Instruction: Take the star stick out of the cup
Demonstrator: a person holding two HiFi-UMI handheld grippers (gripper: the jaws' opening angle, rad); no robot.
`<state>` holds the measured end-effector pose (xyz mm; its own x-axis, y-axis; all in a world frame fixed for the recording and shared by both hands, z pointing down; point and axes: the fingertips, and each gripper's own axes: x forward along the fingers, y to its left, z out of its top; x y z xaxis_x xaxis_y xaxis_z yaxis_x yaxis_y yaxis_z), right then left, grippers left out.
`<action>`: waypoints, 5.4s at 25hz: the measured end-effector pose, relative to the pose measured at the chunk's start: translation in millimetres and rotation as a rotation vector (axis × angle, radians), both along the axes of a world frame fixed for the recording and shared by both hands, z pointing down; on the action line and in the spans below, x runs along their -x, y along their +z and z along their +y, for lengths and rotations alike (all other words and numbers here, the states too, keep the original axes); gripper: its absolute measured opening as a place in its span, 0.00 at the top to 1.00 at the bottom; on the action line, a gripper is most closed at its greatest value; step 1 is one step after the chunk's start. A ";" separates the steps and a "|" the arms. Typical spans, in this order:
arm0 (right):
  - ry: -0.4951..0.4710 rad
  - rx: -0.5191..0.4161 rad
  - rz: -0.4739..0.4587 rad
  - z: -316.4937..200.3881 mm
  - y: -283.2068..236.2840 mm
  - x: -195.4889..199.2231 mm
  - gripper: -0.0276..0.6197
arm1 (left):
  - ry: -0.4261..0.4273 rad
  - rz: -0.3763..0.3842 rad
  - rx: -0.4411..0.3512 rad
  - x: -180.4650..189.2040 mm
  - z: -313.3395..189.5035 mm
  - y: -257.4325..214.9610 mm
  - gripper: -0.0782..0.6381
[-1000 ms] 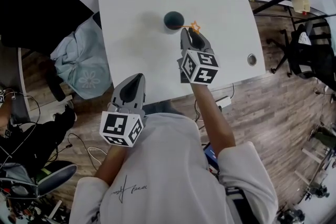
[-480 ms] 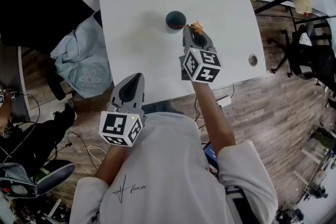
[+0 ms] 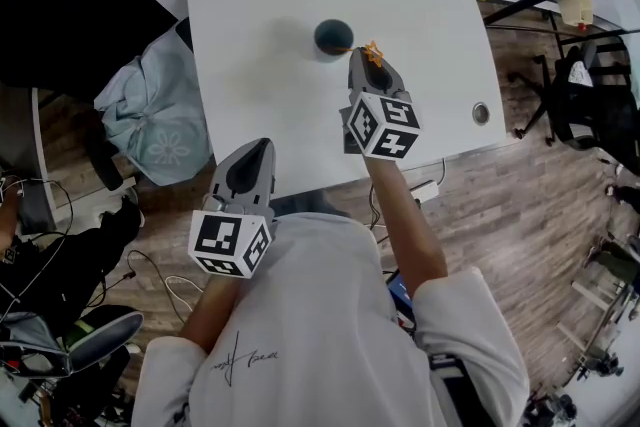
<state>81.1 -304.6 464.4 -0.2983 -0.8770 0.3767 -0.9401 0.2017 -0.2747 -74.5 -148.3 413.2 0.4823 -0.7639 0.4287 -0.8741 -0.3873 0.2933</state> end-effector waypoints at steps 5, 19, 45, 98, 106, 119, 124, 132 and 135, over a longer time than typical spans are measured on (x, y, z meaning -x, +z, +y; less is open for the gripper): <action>-0.010 -0.010 0.005 0.7 -3.6 0.2 0.92 | 0.005 0.001 -0.003 -1.9 -1.1 -1.8 0.89; -0.025 -0.056 0.035 1.0 -25.5 -2.7 0.92 | 0.004 0.015 -0.017 -3.4 -0.3 -5.6 0.89; -0.023 -0.094 0.051 11.6 -59.6 -8.0 0.92 | 0.003 0.037 -0.042 -5.0 4.6 -12.9 0.89; -0.057 -0.216 0.048 54.4 -128.7 -26.2 0.92 | 0.022 0.076 -0.099 -29.2 25.5 -24.4 0.89; -0.055 -0.220 0.044 69.5 -133.1 -33.9 0.92 | 0.029 0.088 -0.095 -37.5 33.4 -23.1 0.89; -0.066 -0.189 0.084 96.3 -124.9 -45.7 0.92 | 0.050 0.112 -0.092 -50.8 43.9 -23.8 0.88; -0.084 -0.175 0.088 105.5 -120.8 -42.8 0.92 | 0.057 0.116 -0.094 -51.4 46.3 -23.9 0.89; -0.109 -0.149 0.083 126.8 -114.7 -39.3 0.92 | 0.084 0.130 -0.093 -56.7 49.6 -23.4 0.89; -0.120 -0.137 0.083 134.4 -111.7 -40.9 0.92 | 0.100 0.132 -0.096 -62.9 51.1 -25.0 0.89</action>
